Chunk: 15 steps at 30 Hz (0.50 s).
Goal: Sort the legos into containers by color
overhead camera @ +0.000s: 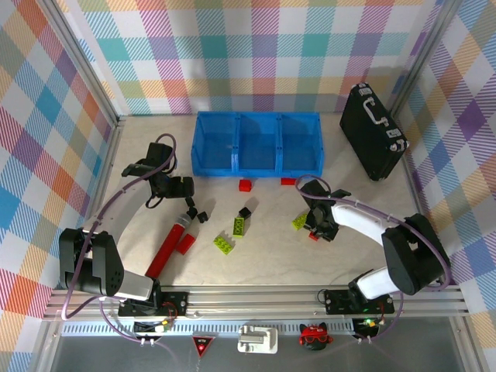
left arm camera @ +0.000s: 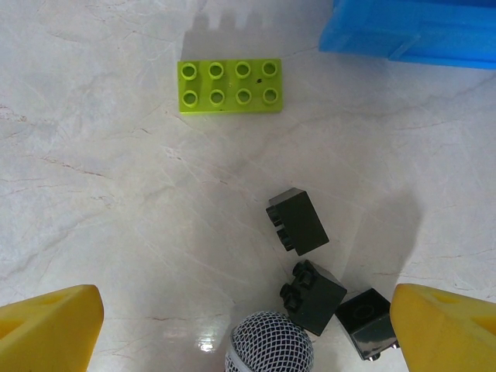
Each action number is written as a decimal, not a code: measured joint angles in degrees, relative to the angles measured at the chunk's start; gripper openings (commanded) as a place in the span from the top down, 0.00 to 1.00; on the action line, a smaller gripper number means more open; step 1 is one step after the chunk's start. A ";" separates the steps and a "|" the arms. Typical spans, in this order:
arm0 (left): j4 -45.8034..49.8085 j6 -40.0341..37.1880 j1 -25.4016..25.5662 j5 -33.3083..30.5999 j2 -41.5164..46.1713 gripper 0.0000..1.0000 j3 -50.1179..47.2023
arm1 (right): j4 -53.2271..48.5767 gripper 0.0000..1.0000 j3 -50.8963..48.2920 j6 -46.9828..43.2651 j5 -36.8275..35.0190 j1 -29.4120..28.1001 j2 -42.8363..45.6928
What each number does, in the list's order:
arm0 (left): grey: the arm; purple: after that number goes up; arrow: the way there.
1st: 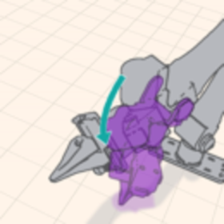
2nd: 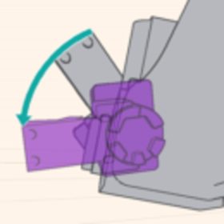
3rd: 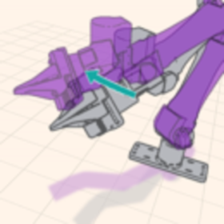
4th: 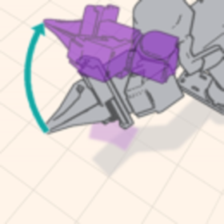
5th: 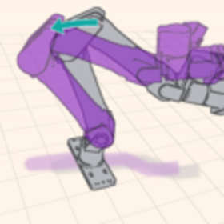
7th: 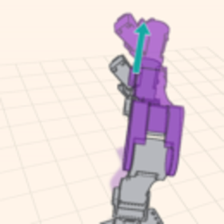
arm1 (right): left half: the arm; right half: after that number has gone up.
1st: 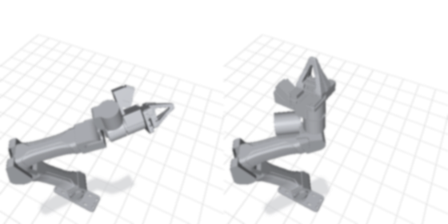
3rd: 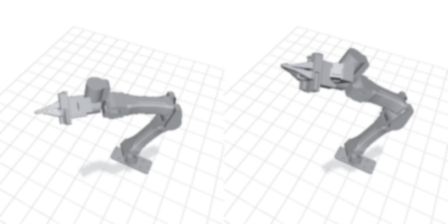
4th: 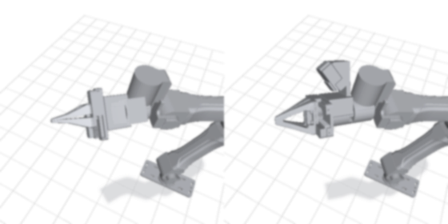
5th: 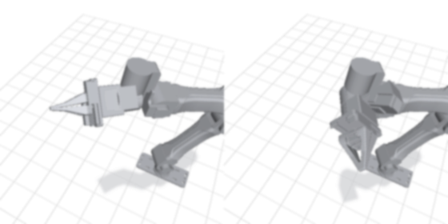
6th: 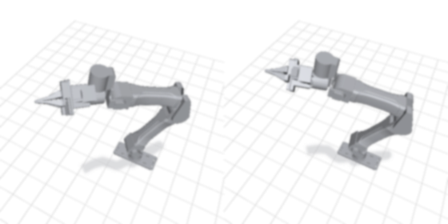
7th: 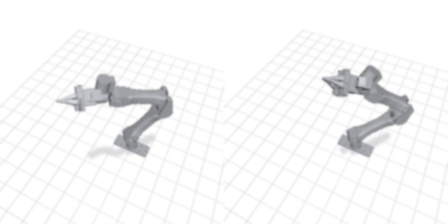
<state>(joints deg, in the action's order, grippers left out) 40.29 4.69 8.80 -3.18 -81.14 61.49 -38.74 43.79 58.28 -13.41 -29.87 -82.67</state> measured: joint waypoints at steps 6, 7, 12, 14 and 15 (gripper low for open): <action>-0.04 0.04 0.00 0.59 0.07 0.05 0.00 | 0.15 0.62 0.00 0.00 -0.02 0.00 0.26; -0.02 0.09 0.00 0.61 0.22 0.05 0.00 | 0.15 0.63 0.00 -0.02 -0.02 0.00 0.52; -0.39 0.17 0.00 0.57 1.84 0.05 0.00 | -0.24 0.63 0.04 -0.02 -0.04 -0.11 2.12; -0.48 0.20 0.00 0.55 2.43 0.05 0.00 | -0.98 0.64 0.24 -0.04 -0.04 -0.11 2.89; -0.48 0.17 0.00 0.57 2.60 0.05 0.00 | -1.38 0.64 0.46 -0.04 -0.07 -0.11 3.32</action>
<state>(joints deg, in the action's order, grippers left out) 39.81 4.86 8.80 -2.61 -78.54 61.49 -40.12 44.25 58.24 -13.47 -29.98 -79.35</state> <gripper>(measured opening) 0.952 0.368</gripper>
